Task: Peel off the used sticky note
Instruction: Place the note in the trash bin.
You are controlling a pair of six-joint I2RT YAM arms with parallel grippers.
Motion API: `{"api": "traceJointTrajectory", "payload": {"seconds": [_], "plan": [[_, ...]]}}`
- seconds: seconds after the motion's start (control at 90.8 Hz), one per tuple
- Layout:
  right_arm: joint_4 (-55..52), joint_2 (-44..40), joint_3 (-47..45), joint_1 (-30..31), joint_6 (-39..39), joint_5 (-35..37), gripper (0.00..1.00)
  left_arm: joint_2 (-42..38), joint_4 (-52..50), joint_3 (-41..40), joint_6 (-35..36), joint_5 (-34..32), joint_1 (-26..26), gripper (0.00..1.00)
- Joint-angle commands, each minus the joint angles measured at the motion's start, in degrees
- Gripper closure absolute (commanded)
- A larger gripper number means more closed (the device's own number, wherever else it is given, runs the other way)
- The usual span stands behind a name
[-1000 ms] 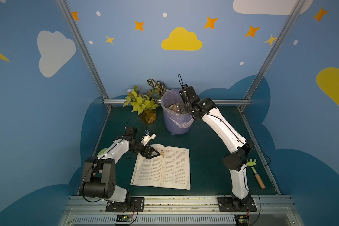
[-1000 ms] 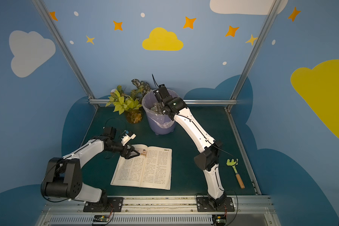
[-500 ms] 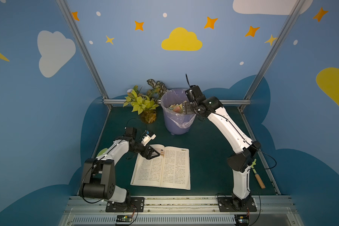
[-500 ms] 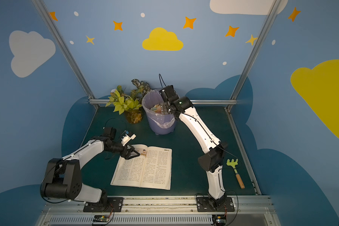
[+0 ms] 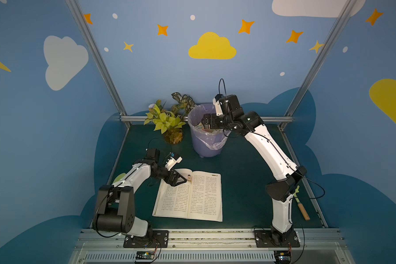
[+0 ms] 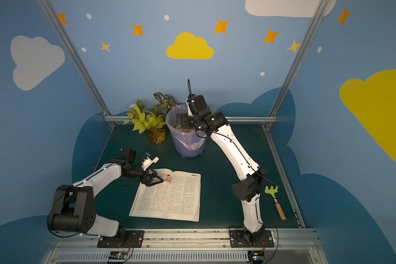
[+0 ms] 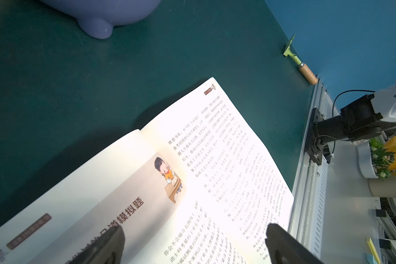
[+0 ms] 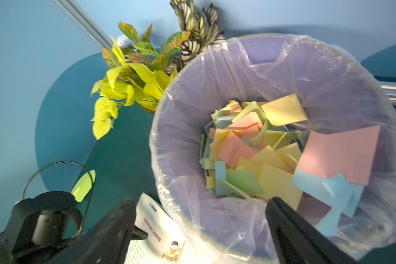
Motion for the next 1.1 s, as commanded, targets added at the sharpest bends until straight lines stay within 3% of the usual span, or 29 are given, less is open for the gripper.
{"api": "traceJointTrajectory", "payload": {"seconds": [0.0, 0.176, 0.352, 0.485, 0.639, 0.958, 1.09], "plan": [[1.4, 0.0, 1.5, 0.1, -0.2, -3.3, 0.05, -1.7, -0.6, -0.5, 1.0, 0.3, 0.0, 0.00], [-3.6, -1.8, 0.0, 0.4, -2.3, 2.3, 0.05, -1.8, -0.6, -0.5, 1.1, 0.2, 0.0, 0.00], [1.1, -11.5, -15.5, 0.4, -2.0, 12.4, 0.05, -2.3, -1.5, 0.0, 1.7, -1.0, 0.0, 0.00], [2.3, -12.6, -19.0, -1.0, -0.4, 12.2, 0.04, -3.2, -2.1, 0.2, 2.1, -2.2, 0.8, 0.00], [2.9, -7.1, -13.9, -0.6, -0.2, 8.2, 0.04, -3.6, -2.2, 0.0, 2.1, -1.9, 1.4, 0.00], [-2.2, 8.3, 8.7, -3.2, 6.6, -0.5, 0.05, -5.7, -2.4, -0.4, 2.6, -3.0, 1.5, 0.00], [-1.5, 8.9, 11.1, -2.6, 6.2, -3.7, 0.04, -7.1, -3.8, 0.1, 3.8, -3.8, 2.5, 0.00]]}}
